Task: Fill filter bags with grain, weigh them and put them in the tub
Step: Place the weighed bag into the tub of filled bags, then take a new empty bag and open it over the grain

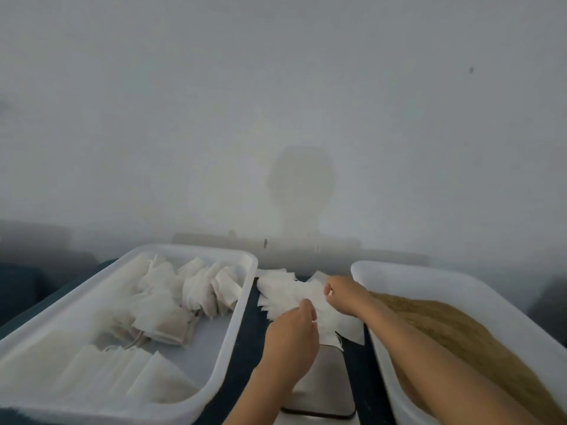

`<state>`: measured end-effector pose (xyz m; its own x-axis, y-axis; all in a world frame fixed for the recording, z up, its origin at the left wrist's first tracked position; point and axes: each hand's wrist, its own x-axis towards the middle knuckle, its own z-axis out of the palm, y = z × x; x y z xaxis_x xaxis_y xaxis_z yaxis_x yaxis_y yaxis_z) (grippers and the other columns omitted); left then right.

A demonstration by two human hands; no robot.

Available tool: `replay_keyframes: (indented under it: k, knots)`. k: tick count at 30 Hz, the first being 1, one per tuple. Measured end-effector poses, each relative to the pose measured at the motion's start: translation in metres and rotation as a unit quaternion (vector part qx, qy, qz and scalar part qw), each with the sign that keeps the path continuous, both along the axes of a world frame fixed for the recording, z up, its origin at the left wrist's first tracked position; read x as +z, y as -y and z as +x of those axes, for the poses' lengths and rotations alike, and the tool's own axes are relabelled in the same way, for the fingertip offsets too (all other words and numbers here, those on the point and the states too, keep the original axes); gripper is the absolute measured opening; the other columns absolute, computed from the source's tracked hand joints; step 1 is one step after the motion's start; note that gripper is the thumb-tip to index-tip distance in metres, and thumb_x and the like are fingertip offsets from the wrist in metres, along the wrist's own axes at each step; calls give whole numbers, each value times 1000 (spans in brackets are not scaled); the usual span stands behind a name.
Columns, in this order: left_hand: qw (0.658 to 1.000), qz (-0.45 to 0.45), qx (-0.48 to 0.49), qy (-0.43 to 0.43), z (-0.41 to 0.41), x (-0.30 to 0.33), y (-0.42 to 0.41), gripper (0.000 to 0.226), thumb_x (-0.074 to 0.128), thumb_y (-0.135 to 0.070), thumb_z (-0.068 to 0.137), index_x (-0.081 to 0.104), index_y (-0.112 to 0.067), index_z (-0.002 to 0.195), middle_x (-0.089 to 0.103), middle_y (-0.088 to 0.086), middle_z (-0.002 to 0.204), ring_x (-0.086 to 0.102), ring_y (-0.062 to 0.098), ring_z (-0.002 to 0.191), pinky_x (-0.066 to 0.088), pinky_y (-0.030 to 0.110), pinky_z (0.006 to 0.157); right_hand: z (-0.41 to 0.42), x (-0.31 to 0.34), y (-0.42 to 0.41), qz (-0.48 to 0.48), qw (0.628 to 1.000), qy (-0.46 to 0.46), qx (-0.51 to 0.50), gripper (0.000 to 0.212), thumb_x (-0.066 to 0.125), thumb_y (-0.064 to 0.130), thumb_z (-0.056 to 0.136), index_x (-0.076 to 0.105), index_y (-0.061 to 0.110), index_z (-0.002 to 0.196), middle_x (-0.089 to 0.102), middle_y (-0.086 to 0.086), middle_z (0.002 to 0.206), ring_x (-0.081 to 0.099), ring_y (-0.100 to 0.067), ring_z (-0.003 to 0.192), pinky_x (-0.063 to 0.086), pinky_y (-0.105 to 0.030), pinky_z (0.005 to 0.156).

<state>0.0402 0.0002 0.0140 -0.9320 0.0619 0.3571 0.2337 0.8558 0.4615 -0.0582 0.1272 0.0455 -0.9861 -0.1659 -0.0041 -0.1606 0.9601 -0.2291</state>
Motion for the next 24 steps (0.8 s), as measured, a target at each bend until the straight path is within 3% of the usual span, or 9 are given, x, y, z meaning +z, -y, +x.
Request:
replay_keyframes:
  k: [2, 5, 11, 17, 21, 24]
  knots:
    - [1000, -1, 14, 26, -18, -12, -8, 17, 36, -17, 97, 47, -16, 111, 63, 1, 103, 51, 13, 80, 31, 21, 56, -6, -7, -6, 40, 999, 27, 5, 30, 42, 8, 92, 59, 3, 116, 59, -13, 121, 57, -28, 109, 46, -36, 93]
    - [998, 11, 40, 49, -43, -30, -11, 21, 38, -14, 95, 48, -16, 114, 63, 0, 106, 57, 15, 94, 31, 22, 65, -20, -21, -4, 67, 997, 38, 18, 27, 44, 11, 94, 53, 5, 119, 55, -11, 124, 54, -27, 111, 44, -33, 90]
    - [995, 45, 75, 48, -75, -52, -2, 22, 38, -14, 96, 51, -17, 113, 63, -3, 106, 57, 13, 94, 41, 23, 69, -41, -46, 7, 104, 993, 47, 15, 37, 52, 32, 95, 48, 6, 121, 50, -13, 127, 51, -30, 114, 42, -35, 86]
    - [994, 0, 106, 12, -84, -67, -5, 22, 35, -14, 95, 48, -22, 111, 60, -8, 101, 48, 8, 86, 28, 20, 61, -46, -55, 7, 149, 988, 24, 22, 27, 45, 0, 91, 54, 2, 116, 53, -16, 122, 55, -32, 108, 40, -33, 77]
    - [991, -69, 115, -3, -85, -66, -2, 23, 32, -9, 94, 46, -21, 109, 58, -8, 104, 46, 9, 88, 26, 20, 63, -42, -44, 8, 114, 992, 10, 46, 19, 43, 3, 92, 60, 4, 102, 59, -13, 108, 59, -30, 98, 39, -31, 71]
    - [987, -93, 129, -10, -86, -64, 9, 22, 31, -9, 94, 44, -21, 107, 58, -8, 105, 49, 9, 92, 28, 18, 63, -32, -29, 4, 106, 992, -32, 69, 25, 40, 1, 92, 41, 12, 69, 43, -1, 74, 48, -25, 79, 33, -29, 62]
